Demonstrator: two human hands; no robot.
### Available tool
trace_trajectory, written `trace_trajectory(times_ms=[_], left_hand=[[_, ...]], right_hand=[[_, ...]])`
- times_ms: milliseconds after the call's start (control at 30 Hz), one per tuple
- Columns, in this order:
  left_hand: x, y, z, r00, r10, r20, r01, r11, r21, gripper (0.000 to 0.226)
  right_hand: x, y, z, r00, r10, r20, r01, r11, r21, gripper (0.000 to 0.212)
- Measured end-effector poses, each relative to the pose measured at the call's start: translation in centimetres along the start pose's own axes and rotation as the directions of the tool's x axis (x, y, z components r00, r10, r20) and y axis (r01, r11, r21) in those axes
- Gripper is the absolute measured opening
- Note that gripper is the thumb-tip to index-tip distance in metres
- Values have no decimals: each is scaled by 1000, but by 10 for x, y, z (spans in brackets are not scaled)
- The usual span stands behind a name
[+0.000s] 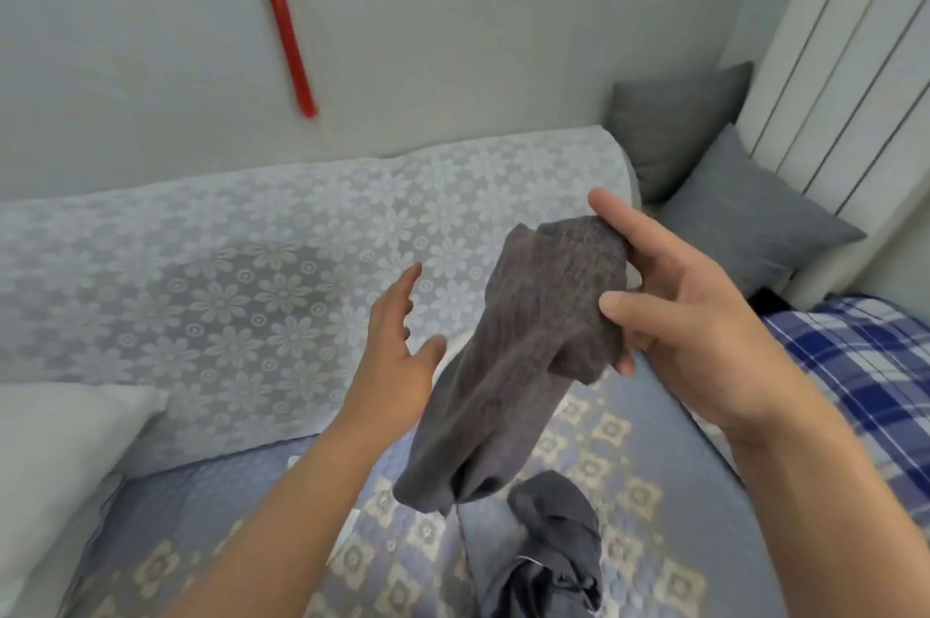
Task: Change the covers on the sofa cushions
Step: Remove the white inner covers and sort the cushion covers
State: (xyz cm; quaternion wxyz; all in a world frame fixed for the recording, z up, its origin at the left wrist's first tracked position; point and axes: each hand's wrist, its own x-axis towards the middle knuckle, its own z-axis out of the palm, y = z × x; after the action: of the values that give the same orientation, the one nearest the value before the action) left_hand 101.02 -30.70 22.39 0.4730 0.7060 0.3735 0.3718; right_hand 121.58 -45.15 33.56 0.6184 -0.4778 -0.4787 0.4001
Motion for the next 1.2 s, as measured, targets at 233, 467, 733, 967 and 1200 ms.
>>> trace_trajectory(times_ms=[233,467,733,967,1200], left_hand=[[2,-27,-7,931,-233,280,285,945,-160,102],[-19,-42,17,886,-310,344,450,751,-484,41],[0,-1,-41,947,-296,127,315,932,-177,35],[-26,55,-18,935,-140,326,142,990,19,42],[-37,45,-23,924,-91,372,193,949,-249,13]], right_hand=[[10,-13,3,974,-92,207,13,934,356,78],[6,2,-21,986,11,165,-74,924,376,71],[8,48,-89,857,231,-460,-507,535,-676,8],[-4,68,-27,976,31,-218,-216,317,-924,68],[1,74,44,999,0,34,13,928,-373,14]])
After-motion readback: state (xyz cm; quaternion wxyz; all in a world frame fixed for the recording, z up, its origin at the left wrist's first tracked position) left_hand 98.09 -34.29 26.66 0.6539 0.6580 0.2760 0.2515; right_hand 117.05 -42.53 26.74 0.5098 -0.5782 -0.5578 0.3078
